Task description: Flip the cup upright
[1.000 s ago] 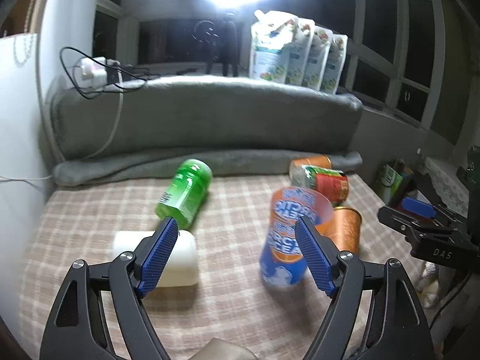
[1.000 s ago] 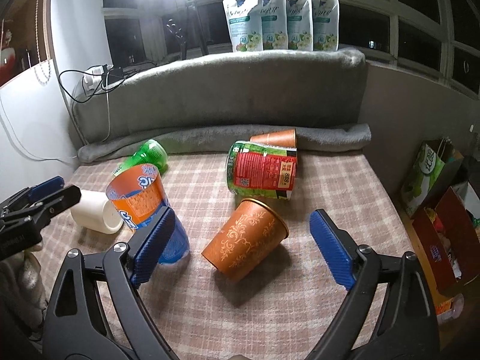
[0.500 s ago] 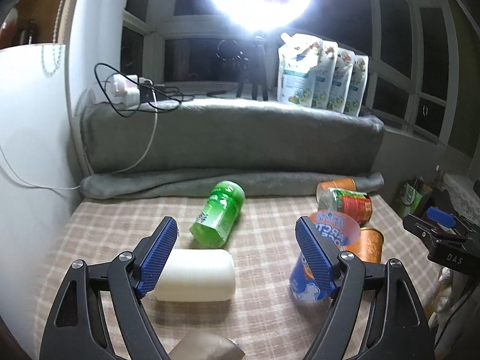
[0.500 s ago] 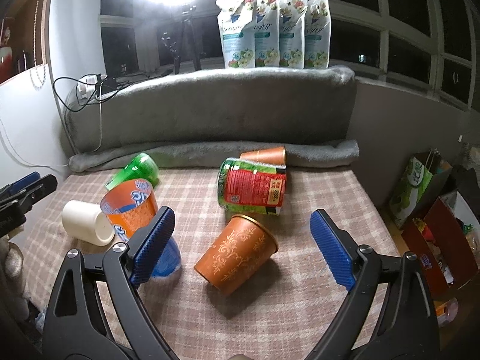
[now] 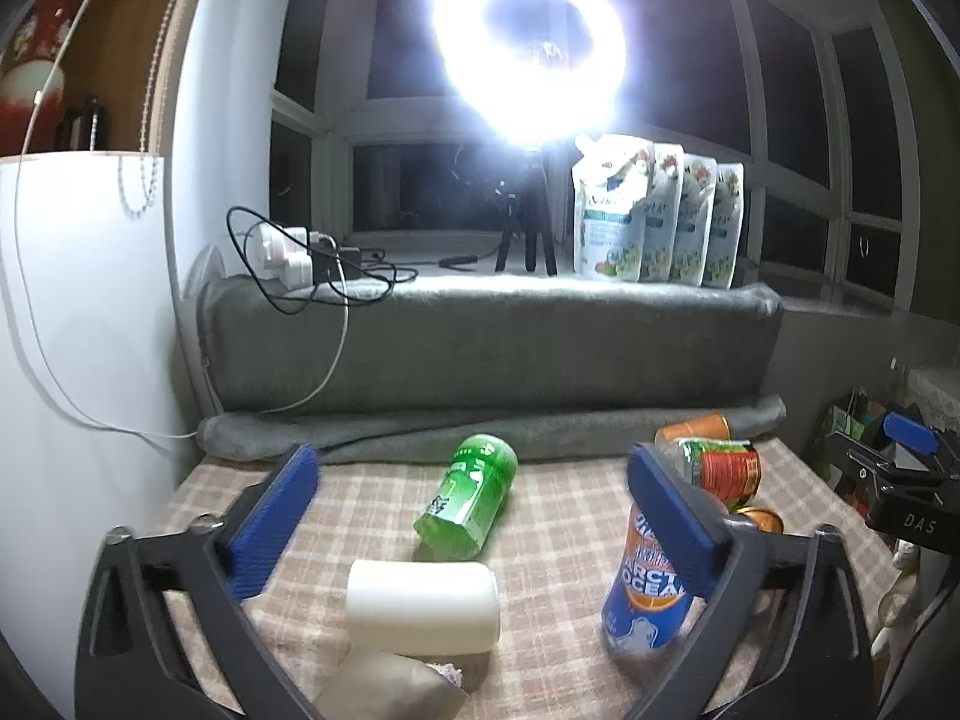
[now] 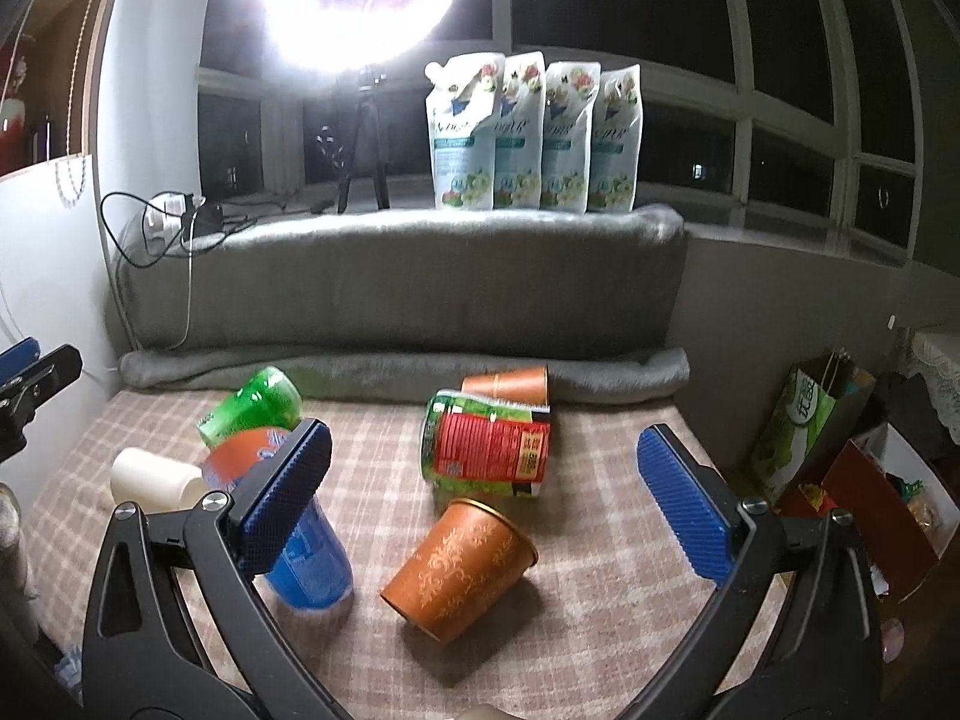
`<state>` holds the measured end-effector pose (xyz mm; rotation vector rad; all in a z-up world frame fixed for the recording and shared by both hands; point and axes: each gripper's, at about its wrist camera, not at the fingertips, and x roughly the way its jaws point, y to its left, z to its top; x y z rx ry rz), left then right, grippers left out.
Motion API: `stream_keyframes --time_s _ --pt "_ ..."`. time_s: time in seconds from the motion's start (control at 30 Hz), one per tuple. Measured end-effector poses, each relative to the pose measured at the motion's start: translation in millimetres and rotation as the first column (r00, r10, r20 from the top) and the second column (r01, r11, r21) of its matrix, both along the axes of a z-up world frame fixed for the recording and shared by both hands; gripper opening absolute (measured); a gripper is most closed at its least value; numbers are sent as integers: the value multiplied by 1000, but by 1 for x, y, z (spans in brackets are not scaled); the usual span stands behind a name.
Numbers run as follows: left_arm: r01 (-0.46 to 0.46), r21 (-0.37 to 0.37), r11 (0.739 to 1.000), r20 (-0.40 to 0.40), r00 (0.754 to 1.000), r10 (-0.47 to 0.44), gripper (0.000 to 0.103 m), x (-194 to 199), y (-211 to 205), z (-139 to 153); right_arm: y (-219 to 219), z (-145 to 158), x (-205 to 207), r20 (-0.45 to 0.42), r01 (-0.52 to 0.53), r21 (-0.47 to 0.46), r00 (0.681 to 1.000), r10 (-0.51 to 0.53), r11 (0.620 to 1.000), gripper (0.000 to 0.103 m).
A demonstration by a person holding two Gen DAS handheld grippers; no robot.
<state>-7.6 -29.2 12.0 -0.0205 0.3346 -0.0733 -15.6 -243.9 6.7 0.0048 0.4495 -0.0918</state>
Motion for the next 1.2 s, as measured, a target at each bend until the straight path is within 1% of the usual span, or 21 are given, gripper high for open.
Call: stream_keyframes --time_s 0.07,0.17,0.7,1.2 --pt "-5 1 1000 4 1000 5 103 0 0 1 0 2 0 12 5 -2 1000 -5 1000 103" --pt "4 -7 1000 -11 1000 -4 103 2 0 1 2 5 -1 24 10 -9 1000 -10 1000 103" --pt "6 -18 1000 -39 999 -7 103 3 0 -3 3 7 3 24 8 -18 1000 -7 1000 103" --pt "7 -20 1000 -41 999 -8 103 3 -1 -4 4 8 2 26 9 -20 1000 -8 1000 103"
